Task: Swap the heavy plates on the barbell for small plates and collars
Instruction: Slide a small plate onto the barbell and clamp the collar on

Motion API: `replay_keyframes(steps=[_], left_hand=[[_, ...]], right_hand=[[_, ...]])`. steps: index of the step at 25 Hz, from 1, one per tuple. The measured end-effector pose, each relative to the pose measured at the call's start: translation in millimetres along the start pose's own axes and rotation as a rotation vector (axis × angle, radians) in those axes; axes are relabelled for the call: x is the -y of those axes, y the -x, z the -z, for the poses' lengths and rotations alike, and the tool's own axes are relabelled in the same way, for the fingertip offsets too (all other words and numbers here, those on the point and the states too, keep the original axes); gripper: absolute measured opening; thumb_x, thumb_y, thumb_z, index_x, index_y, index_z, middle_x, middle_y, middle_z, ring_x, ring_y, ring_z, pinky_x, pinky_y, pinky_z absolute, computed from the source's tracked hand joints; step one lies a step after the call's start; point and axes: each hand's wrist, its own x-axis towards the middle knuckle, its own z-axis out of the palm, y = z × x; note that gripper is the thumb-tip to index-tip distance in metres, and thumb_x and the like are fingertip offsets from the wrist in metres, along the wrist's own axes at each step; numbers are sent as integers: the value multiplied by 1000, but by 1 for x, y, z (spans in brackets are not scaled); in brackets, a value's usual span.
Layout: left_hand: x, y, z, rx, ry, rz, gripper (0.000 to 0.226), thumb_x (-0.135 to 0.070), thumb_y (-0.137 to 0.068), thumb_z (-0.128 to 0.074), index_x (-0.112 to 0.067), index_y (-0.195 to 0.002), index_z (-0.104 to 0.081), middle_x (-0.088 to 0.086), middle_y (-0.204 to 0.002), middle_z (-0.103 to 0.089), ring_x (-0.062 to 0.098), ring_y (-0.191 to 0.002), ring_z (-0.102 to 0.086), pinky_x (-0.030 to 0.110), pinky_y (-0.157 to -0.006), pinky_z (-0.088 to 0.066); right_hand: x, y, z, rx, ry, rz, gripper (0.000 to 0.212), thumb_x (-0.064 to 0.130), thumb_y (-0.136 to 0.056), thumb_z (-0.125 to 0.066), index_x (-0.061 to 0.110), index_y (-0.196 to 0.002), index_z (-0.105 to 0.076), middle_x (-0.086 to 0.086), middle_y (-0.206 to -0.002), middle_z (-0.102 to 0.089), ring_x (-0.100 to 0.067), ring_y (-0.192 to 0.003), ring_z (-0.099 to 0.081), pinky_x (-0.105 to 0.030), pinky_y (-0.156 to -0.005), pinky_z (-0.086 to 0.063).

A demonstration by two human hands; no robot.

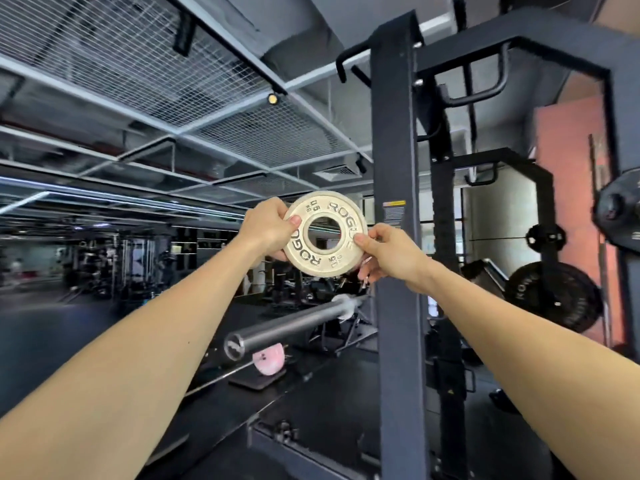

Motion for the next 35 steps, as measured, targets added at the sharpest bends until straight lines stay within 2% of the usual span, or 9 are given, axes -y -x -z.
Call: replay_keyframes(steps=[4, 7, 11, 15, 18, 23, 30, 35], left_hand=[[51, -20, 39, -8, 10, 54, 13, -25, -97, -55, -12, -94, -53, 13, -97, -69, 21, -67, -72, 33, -52, -60], [84, -37, 55, -11, 11, 75, 13, -24, -97, -55, -13, -91, -51, 13, -97, -69, 22, -67, -72, 31, -50, -58], [123, -60, 58, -12, -2, 92, 16, -24, -98, -54, -8, -98, -52, 11, -99, -67, 19, -68, -70, 28, -49, -57], [163, -92, 53, -13, 3, 89, 19, -24, -98, -54, -5, -103, -53, 12, -101, -66, 18, -68, -70, 25, -44, -55], [184, -117, 50, 5, 44, 85, 21, -24, -98, -54, -5, -106, -53, 14, -103, -67, 21, -72, -72, 30, -50, -59], [211, -160, 45, 71, 55, 84, 21, -24, -98, -53, -6, -107, -52, 14, -101, -69, 20, -73, -73, 33, -56, -61], [218, -184, 14, 171, 144, 45, 14, -23, -98, -55, -9, -96, -52, 17, -102, -68, 24, -75, -73, 40, -61, -62], [215, -181, 5, 235, 201, 7, 14, -23, -98, -54, -10, -96, -52, 15, -102, -67, 23, -75, -72, 37, -57, -61]], right_hand=[[2, -32, -60, 44, 0, 24, 16, 23, -100, -50, 7, -98, -47, -4, -63, -66, -19, -49, -61, -26, -42, -48], [-4, -55, -95, 75, 4, 30, 17, 23, -101, -48, 6, -99, -47, -5, -66, -67, -21, -52, -61, -28, -45, -49], [-22, -87, -124, 101, -18, -1, 16, 24, -100, -51, 10, -93, -48, -9, -73, -68, -21, -53, -62, -29, -47, -50], [-44, -125, -150, 100, -6, 7, 17, 25, -99, -52, 8, -95, -48, -4, -65, -69, -21, -53, -62, -30, -49, -51], [-53, -150, -161, 86, 11, 15, 17, 24, -99, -52, 7, -99, -48, -5, -64, -69, -22, -54, -62, -29, -49, -51], [-60, -183, -171, 102, 41, -15, 18, 25, -99, -53, 12, -89, -45, -3, -62, -70, -21, -53, -62, -27, -48, -50], [-69, -183, -158, -25, 127, -77, 18, 24, -100, -50, 11, -89, -44, -9, -71, -67, -21, -51, -60, -29, -47, -50], [-58, -164, -158, -107, 211, -128, 19, 23, -100, -50, 10, -88, -43, -13, -75, -65, -19, -48, -59, -30, -47, -50]])
